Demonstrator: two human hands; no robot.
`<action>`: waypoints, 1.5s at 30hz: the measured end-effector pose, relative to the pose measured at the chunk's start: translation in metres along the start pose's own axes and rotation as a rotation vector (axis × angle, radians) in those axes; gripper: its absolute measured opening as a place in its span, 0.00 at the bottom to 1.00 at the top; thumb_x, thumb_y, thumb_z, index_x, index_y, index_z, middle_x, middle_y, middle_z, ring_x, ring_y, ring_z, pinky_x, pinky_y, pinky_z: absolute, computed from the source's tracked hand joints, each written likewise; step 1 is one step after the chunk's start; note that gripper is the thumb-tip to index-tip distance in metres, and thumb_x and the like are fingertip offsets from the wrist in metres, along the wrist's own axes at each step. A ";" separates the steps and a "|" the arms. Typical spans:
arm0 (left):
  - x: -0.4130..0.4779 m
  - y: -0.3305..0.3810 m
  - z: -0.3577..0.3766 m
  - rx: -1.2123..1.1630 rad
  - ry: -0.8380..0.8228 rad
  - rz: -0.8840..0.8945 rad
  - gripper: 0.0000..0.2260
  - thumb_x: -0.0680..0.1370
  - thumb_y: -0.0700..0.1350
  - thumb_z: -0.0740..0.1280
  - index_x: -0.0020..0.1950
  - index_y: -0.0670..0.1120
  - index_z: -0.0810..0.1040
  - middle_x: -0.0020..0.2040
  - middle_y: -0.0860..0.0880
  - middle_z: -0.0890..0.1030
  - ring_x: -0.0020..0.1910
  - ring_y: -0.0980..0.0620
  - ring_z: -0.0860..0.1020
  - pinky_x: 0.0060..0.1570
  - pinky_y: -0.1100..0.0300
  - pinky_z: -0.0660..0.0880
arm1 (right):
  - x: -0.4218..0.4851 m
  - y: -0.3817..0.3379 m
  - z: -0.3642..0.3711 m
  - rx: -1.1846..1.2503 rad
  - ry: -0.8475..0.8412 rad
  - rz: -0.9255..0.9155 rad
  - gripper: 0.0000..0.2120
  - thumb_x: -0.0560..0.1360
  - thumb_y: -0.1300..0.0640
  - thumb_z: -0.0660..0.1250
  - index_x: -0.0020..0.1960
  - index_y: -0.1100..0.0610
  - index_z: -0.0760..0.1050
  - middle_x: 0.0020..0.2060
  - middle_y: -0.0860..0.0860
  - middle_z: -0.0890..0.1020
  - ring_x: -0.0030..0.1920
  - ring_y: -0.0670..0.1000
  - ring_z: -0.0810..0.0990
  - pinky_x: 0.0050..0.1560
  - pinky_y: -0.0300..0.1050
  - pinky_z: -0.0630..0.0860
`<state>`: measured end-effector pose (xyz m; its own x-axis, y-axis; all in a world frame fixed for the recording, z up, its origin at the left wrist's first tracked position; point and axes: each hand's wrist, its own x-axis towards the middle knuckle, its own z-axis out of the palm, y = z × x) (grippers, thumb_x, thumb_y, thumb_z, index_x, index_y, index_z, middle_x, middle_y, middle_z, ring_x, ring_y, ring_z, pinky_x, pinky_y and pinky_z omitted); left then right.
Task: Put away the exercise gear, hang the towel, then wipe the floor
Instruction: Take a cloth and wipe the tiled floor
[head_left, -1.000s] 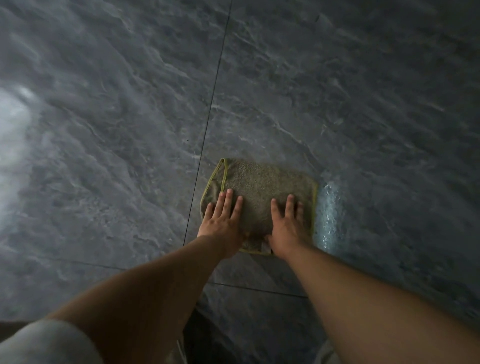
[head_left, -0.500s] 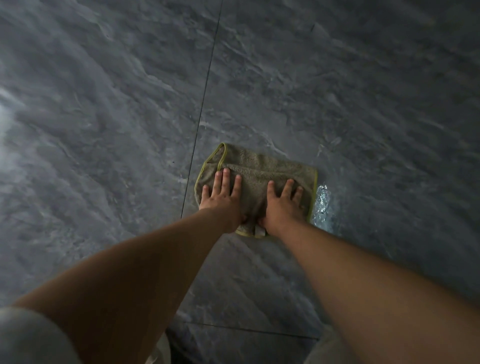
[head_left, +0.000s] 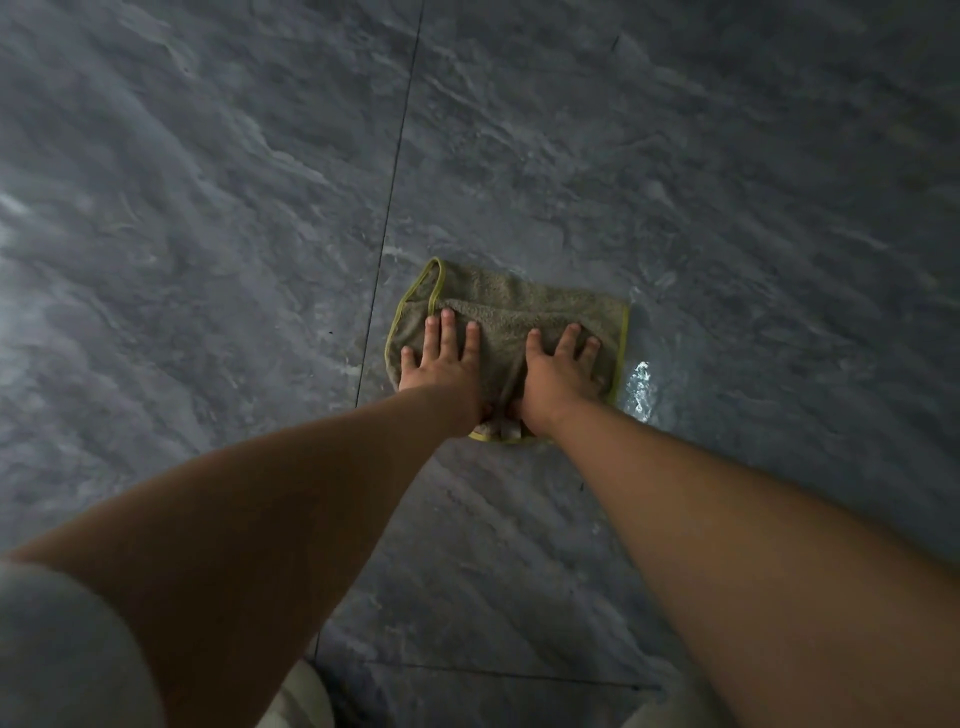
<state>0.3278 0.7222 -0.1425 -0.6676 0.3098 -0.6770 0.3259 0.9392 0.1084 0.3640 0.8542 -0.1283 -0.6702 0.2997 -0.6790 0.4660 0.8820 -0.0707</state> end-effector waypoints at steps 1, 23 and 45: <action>0.000 0.000 0.000 0.000 0.005 0.005 0.50 0.77 0.58 0.68 0.79 0.48 0.30 0.78 0.42 0.28 0.77 0.41 0.31 0.76 0.37 0.44 | 0.000 0.001 0.000 0.004 0.000 -0.005 0.50 0.74 0.50 0.73 0.80 0.48 0.40 0.77 0.61 0.34 0.77 0.67 0.35 0.73 0.69 0.51; -0.109 0.119 0.101 0.118 0.057 0.258 0.48 0.78 0.52 0.68 0.80 0.44 0.34 0.80 0.43 0.35 0.79 0.42 0.35 0.76 0.37 0.47 | -0.142 0.116 0.102 0.370 0.178 0.465 0.40 0.71 0.48 0.72 0.76 0.54 0.55 0.75 0.64 0.55 0.74 0.64 0.56 0.73 0.56 0.61; -0.055 0.141 0.069 0.253 -0.056 0.295 0.59 0.70 0.57 0.77 0.78 0.57 0.29 0.76 0.45 0.23 0.76 0.42 0.28 0.72 0.29 0.43 | -0.093 0.147 0.070 0.243 -0.077 0.343 0.66 0.63 0.34 0.77 0.78 0.47 0.29 0.75 0.62 0.29 0.76 0.69 0.34 0.76 0.64 0.48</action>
<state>0.4565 0.8280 -0.1404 -0.4855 0.5458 -0.6829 0.6578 0.7426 0.1259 0.5354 0.9302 -0.1268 -0.4119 0.5250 -0.7448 0.7831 0.6218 0.0053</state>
